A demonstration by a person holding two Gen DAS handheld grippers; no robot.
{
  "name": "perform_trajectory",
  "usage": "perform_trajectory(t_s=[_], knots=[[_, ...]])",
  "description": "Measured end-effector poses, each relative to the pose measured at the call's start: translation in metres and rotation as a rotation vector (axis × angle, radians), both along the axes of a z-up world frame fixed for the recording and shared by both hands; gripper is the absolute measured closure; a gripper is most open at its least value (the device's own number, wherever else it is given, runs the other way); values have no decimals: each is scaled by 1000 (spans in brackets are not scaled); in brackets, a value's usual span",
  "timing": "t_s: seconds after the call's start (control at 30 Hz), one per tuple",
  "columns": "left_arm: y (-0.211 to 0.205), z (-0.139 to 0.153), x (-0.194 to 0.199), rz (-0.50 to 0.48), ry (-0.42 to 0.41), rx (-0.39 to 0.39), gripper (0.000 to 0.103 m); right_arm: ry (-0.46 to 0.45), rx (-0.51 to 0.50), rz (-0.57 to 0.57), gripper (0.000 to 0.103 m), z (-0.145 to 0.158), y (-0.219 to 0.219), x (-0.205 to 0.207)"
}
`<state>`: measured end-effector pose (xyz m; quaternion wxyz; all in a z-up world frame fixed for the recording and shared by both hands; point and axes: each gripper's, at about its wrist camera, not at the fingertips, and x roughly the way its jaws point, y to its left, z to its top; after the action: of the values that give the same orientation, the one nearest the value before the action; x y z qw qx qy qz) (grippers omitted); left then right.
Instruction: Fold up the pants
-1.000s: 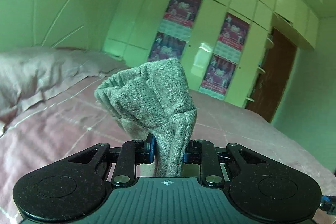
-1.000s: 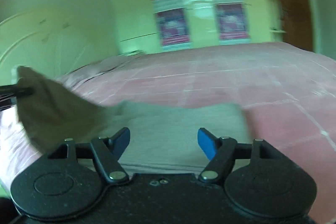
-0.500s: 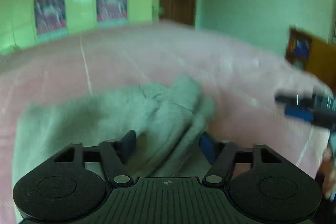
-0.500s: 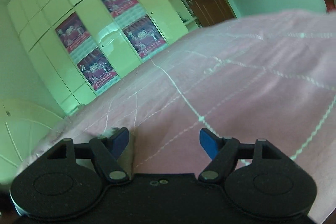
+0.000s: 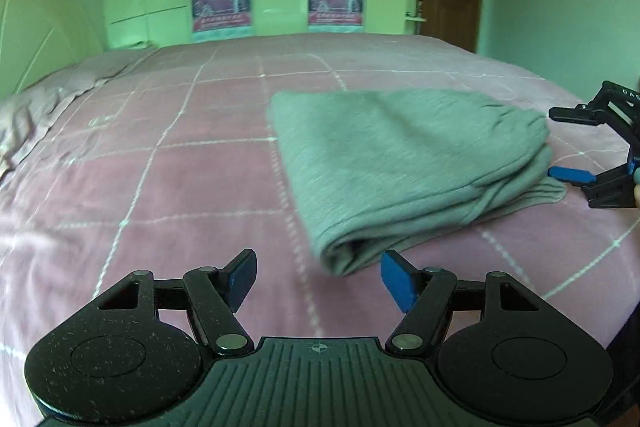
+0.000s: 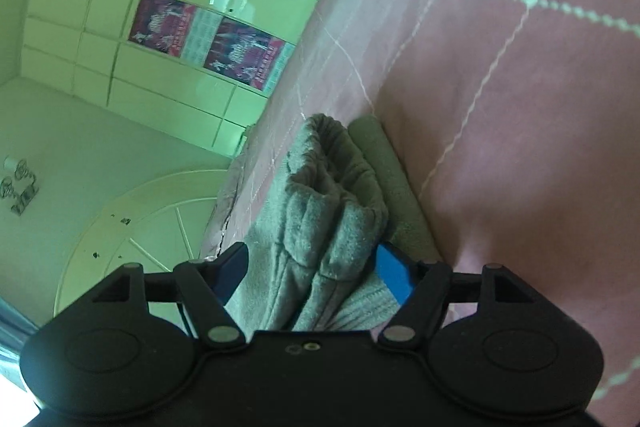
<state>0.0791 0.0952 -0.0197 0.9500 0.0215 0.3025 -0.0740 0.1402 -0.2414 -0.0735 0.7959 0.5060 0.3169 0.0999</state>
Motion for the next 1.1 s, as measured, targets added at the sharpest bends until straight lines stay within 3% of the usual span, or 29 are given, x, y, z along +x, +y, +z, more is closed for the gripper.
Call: perform_trajectory(t_s=[0.1, 0.27, 0.33, 0.4, 0.47, 0.6, 0.67, 0.73, 0.83, 0.87, 1.0, 1.1], knots=[[0, -9, 4, 24, 10, -20, 34, 21, 10, -6, 39, -2, 7, 11], [-9, -19, 33, 15, 21, -54, 34, 49, -105, -12, 42, 0, 23, 17], [-15, -21, 50, 49, 29, -25, 34, 63, -170, -19, 65, 5, 29, 17], [-13, -20, 59, 85, 18, -48, 34, 50, -224, -7, 70, 16, 39, 18], [-9, -24, 62, 130, 40, -49, 31, -3, -284, 26, 73, 39, 53, 19], [-1, -33, 52, 176, 30, -71, 31, -255, -295, 78, 82, 99, 73, 2], [0, -33, 49, 188, 17, -89, 30, -322, -304, 43, 82, 107, 67, -13], [-2, -34, 50, 201, 14, -89, 30, -268, -331, 3, 83, 86, 52, -16], [-3, -38, 51, 218, 19, -96, 30, 118, -249, -10, 82, 3, 21, 6], [-3, -39, 52, 215, 18, -96, 29, 76, -178, -33, 81, -7, 10, -1], [-2, -40, 52, 211, 20, -100, 29, 49, -218, -7, 78, 1, 12, -5], [-3, -40, 52, 211, 18, -93, 29, 70, -151, -6, 70, -5, 4, -3]])
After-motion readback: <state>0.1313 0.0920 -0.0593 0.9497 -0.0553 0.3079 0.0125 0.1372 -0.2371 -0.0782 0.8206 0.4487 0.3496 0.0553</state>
